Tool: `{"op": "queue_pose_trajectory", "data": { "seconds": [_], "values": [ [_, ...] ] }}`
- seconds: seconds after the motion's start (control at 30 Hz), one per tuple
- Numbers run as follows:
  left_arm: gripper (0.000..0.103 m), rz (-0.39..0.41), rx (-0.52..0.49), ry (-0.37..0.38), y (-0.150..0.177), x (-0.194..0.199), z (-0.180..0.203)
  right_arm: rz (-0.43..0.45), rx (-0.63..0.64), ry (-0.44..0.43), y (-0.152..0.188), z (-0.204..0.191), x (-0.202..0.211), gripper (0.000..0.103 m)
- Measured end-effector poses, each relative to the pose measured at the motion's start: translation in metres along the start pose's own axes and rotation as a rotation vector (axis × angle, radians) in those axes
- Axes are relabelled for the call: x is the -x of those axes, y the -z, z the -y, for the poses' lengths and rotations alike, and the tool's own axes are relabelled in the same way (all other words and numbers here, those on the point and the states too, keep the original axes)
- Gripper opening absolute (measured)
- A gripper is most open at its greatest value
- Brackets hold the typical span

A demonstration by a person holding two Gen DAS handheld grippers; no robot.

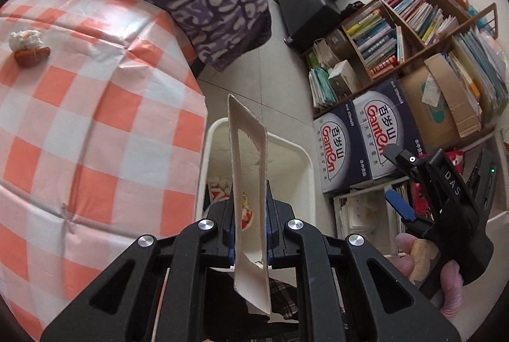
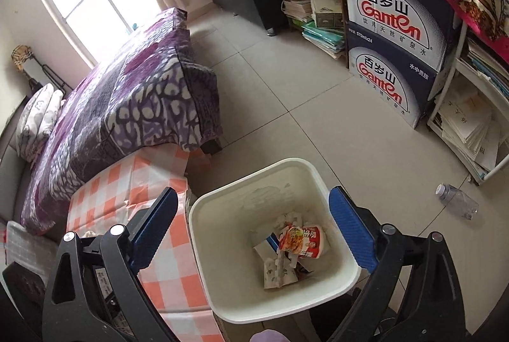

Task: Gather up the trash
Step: 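Move the blue box over the bin and open the left tool, then grasp the orange peel on the table with the left tool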

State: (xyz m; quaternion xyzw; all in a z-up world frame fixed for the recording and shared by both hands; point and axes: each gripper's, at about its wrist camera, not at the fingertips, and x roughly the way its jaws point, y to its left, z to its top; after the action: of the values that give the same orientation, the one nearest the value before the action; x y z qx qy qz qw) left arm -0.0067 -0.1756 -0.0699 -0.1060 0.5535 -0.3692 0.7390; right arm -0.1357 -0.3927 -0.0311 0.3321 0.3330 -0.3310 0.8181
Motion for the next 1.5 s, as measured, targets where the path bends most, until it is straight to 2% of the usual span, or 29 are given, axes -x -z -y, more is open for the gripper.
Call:
{"op": "queue_pose_trajectory", "data": {
  "seconds": [0.13,0.23,0.27,0.3,0.33,0.47,0.5,0.6,0.77,0.87,0.97,1.13,1.2,1.3,1.5],
  "values": [
    [0.014,-0.055,-0.025,0.033,0.007,-0.022,0.016,0.009,-0.04,0.004,-0.007,0.014,0.001,0.092],
    [0.019,-0.091,-0.046,0.075,0.013,-0.038,0.027,0.007,-0.068,0.005,-0.01,0.023,0.001,0.092],
    [0.028,-0.098,-0.053,0.085,0.015,-0.042,0.029,0.006,-0.076,0.006,-0.011,0.025,0.001,0.092],
    [0.041,-0.108,-0.061,0.088,0.018,-0.045,0.031,0.004,-0.084,0.007,-0.012,0.028,0.0,0.092],
    [0.047,-0.115,-0.068,0.081,0.02,-0.048,0.032,0.0,-0.089,0.008,-0.012,0.029,-0.001,0.092],
    [0.053,-0.12,-0.068,0.056,0.02,-0.047,0.027,-0.016,-0.101,0.002,-0.012,0.029,-0.003,0.093],
    [0.059,-0.112,-0.068,0.037,0.019,-0.044,0.024,-0.023,-0.101,-0.003,-0.011,0.026,-0.005,0.094],
    [0.065,-0.079,-0.07,-0.048,0.014,-0.034,0.01,-0.042,-0.088,-0.016,-0.005,0.016,-0.009,0.095],
    [0.066,-0.074,-0.009,-0.214,0.005,-0.029,-0.037,-0.112,-0.056,-0.056,0.007,-0.012,-0.022,0.096],
    [0.066,-0.078,0.053,-0.339,-0.004,-0.027,-0.078,-0.158,-0.048,-0.085,0.014,-0.026,-0.028,0.096],
    [0.066,-0.046,0.09,-0.452,-0.022,-0.018,-0.112,-0.218,-0.058,-0.132,0.021,-0.039,-0.036,0.096],
    [0.066,0.063,0.17,-0.604,-0.071,0.008,-0.179,-0.281,-0.051,-0.198,0.032,-0.064,-0.043,0.096],
    [0.066,0.102,0.178,-0.65,-0.088,0.013,-0.198,-0.296,-0.041,-0.213,0.035,-0.075,-0.046,0.096],
    [0.066,0.12,0.184,-0.688,-0.109,0.011,-0.222,-0.315,-0.023,-0.218,0.039,-0.089,-0.053,0.096],
    [0.066,0.141,0.196,-0.692,-0.135,-0.003,-0.247,-0.377,-0.007,-0.203,0.046,-0.107,-0.074,0.096]
  ]
}}
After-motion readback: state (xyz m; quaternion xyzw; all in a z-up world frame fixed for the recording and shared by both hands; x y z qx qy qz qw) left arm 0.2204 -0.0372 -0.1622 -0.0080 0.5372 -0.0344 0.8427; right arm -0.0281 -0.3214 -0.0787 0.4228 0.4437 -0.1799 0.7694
